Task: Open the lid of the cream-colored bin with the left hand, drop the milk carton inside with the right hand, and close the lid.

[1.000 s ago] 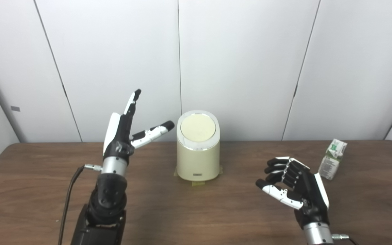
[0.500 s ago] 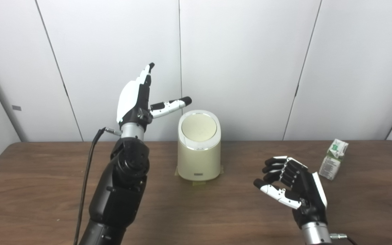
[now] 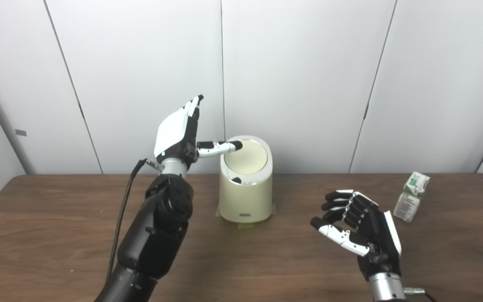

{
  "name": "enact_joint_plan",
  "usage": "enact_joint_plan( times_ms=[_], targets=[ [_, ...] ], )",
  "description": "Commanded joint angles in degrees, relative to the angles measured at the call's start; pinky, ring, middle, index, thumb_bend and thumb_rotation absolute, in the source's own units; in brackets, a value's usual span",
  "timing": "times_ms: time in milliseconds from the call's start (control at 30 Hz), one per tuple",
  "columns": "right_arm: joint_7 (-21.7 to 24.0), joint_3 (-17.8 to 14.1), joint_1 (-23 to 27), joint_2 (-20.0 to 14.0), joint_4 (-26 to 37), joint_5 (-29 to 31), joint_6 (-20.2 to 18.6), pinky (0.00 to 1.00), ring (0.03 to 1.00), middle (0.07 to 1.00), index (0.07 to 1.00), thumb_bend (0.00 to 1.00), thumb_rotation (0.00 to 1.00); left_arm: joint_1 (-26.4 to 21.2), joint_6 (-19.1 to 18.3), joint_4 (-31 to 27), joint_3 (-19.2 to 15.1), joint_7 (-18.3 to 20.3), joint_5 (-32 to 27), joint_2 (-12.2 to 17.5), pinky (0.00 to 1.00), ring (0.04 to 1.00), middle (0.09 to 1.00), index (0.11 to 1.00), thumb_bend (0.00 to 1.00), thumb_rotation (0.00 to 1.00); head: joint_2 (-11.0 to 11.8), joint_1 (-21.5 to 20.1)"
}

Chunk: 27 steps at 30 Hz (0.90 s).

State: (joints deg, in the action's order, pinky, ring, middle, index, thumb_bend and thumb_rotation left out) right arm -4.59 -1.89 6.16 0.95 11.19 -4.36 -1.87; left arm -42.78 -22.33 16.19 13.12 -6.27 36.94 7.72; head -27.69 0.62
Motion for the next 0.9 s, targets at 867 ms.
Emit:
enact_joint_plan(
  times_ms=[867],
  targets=[
    [-0.29, 1.06, 1.49, 1.39, 3.83, -1.23, 0.09, 0.38, 0.416, 0.493, 0.522, 0.51, 0.00, -2.39, 2.98, 6.34, 1.49, -5.64, 1.87, -2.32, 1.00, 1.000, 1.000, 1.000, 1.00, 0.43, -1.19, -1.54]
  ],
)
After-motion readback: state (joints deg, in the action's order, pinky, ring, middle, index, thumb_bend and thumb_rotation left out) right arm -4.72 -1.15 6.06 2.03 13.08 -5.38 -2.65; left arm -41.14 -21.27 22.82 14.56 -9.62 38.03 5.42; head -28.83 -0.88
